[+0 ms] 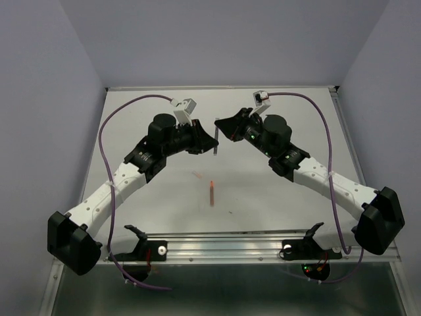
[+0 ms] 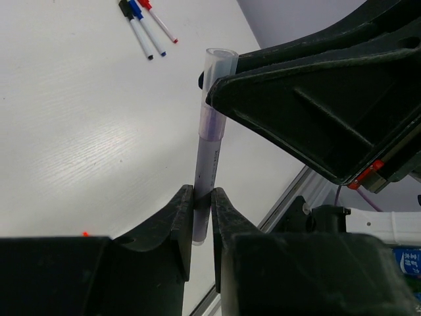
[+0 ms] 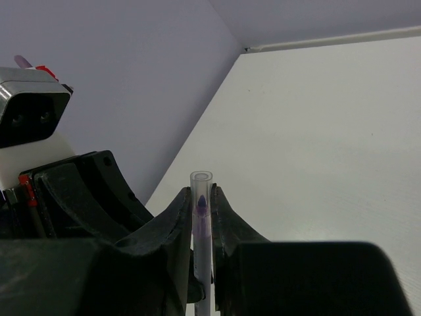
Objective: Insert the pens into the pen caps
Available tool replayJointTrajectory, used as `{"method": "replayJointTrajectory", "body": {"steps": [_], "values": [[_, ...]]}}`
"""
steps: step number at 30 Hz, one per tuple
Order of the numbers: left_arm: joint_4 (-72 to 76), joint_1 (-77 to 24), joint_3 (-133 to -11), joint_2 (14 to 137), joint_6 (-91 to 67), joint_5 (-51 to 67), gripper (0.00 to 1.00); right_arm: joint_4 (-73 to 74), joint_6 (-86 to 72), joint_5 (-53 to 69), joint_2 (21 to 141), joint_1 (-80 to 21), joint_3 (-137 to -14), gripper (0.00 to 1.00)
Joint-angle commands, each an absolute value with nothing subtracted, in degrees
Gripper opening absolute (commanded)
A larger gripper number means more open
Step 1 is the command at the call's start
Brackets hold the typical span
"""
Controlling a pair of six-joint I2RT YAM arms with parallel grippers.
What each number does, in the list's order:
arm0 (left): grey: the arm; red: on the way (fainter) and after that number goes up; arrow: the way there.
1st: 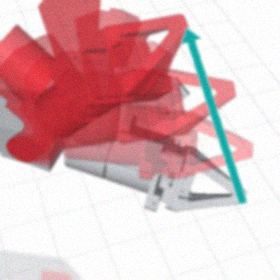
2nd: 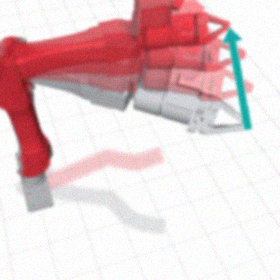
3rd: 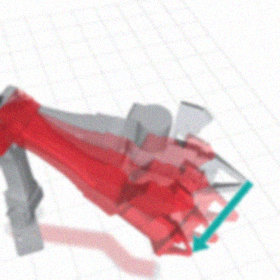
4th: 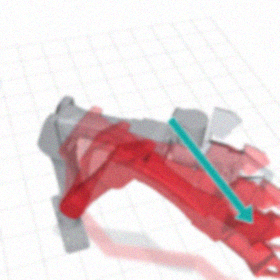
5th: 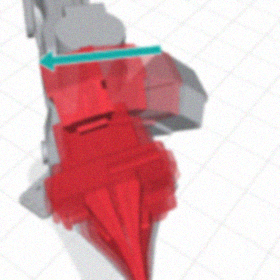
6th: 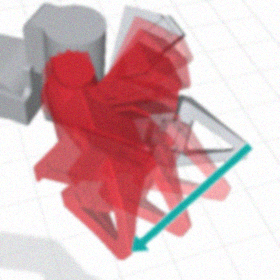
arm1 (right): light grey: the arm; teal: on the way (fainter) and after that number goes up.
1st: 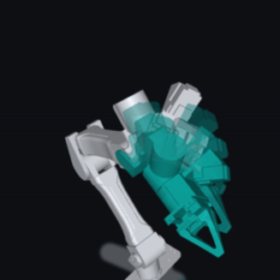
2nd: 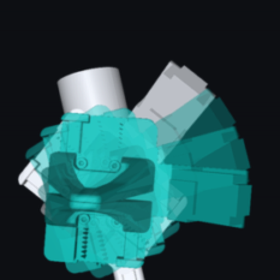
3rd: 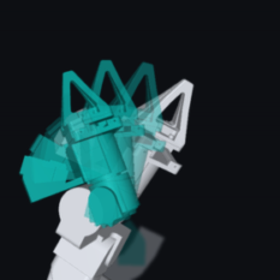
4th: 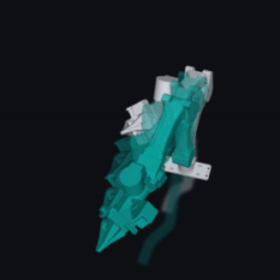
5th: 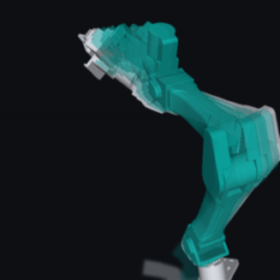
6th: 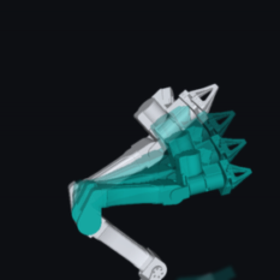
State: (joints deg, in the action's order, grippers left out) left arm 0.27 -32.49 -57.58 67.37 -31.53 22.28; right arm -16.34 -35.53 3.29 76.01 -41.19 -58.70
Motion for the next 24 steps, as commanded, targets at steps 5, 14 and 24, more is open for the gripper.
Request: {"method": "replayJointTrajectory", "body": {"steps": [5,14,24], "values": [[20.0,-28.0,-67.1,64.1,-29.9,10.3,0.0,-0.2,-33.6,17.7,78.0,-43.9,-56.8,0.01],[19.5,-27.4,-69.0,65.5,-30.5,12.1,0.0,4.6,-31.5,18.0,78.2,-44.5,-56.2,0.01],[18.2,-27.5,-64.7,63.2,-30.7,19.5,0.0,3.6,-33.0,11.2,78.5,-44.5,-60.0,0.01]]}}
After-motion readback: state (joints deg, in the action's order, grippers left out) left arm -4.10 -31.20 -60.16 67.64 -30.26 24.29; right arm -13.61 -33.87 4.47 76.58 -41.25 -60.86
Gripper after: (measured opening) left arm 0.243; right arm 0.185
